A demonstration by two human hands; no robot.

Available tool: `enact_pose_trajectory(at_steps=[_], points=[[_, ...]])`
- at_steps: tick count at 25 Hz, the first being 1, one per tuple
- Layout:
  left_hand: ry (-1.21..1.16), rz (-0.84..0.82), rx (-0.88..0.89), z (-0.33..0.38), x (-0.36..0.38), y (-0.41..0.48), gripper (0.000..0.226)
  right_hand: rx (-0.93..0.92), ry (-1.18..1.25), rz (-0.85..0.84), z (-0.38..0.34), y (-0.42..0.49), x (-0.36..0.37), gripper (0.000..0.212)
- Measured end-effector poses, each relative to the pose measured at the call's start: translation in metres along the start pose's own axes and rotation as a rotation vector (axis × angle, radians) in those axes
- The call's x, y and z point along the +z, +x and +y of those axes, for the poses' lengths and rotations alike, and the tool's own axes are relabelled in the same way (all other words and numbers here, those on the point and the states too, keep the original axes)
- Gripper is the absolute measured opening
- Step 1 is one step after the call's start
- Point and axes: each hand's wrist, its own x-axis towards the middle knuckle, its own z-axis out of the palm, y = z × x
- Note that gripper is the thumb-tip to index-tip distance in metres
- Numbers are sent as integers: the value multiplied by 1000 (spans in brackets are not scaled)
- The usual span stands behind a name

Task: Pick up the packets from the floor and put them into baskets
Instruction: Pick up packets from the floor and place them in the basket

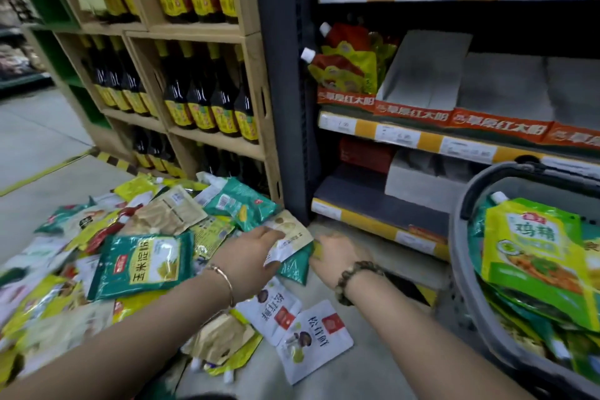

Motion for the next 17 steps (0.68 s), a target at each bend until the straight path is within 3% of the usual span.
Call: enact_pose_trajectory(at_steps=[11,14,17], points=[[-121,-286,-293,-79,202,-32,53,172,-148,-469,52,17,173,41],[-61,-353,-308,-94,232,-32,51,148,-201,-530,50,31,198,42],[76,-328,-199,-106,240,-7,51,163,-242,-558,47,46,217,52]])
